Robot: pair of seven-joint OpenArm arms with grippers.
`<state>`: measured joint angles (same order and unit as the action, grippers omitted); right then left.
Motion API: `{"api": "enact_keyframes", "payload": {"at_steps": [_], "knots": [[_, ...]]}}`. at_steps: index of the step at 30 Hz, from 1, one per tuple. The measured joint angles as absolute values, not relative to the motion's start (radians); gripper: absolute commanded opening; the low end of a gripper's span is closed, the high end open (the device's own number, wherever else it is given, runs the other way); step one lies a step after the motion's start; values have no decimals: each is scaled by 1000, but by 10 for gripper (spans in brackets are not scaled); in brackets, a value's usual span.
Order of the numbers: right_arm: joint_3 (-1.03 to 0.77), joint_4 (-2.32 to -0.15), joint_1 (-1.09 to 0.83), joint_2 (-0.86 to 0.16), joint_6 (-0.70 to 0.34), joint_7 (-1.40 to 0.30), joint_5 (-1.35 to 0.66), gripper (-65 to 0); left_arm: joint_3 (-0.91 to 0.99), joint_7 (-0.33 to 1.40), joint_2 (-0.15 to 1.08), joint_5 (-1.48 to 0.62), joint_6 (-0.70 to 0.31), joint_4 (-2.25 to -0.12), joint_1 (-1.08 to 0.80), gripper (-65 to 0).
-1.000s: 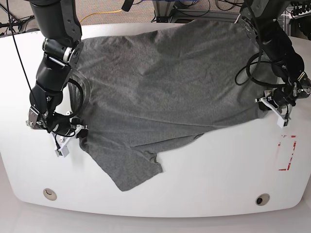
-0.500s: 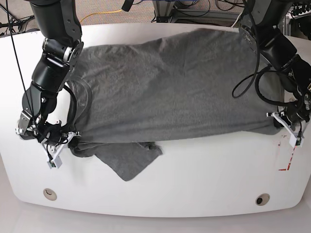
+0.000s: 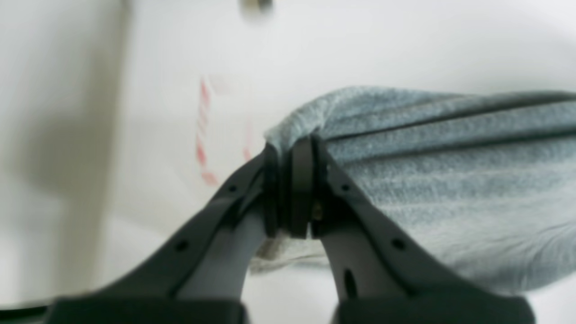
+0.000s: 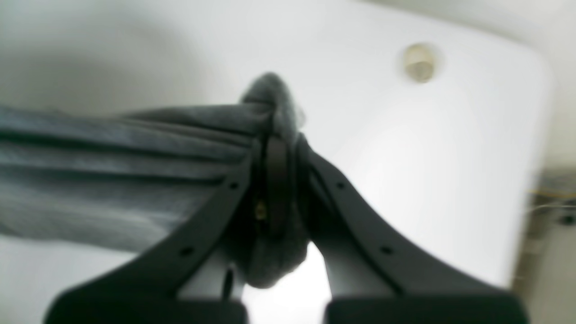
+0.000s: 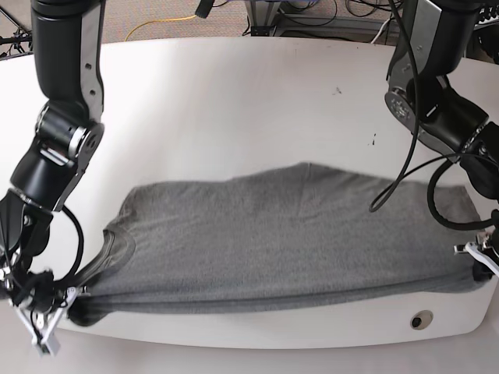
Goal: Fold the T-shirt properly
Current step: 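Lift the shirt side with both grippers and fold it over the body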
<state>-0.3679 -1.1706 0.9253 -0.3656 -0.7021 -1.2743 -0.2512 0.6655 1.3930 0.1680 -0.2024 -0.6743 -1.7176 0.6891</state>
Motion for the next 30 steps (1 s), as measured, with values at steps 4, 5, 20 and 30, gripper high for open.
{"api": "enact_keyframes", "payload": {"at_steps": [4,5,20,30], "knots": [[-250,-1176,1082,-382,-703,-1278,-266,-650,612,1391,174,-191,-674,-1731,826,-650],[-244,-1178,1114,-382,-703,-1290,-276,-650,607,1392,174,-191,-674,-1737,856,-650],[-174,-1189,1108,-514,-699,-1350,-558,-650,545,1388,184,-182,-688,-1766,869,-650],[-318,-1182,716,-551,-696,-1368,-736,-650,541,1372,174,-192,-697,-1856,524,-650]]}}
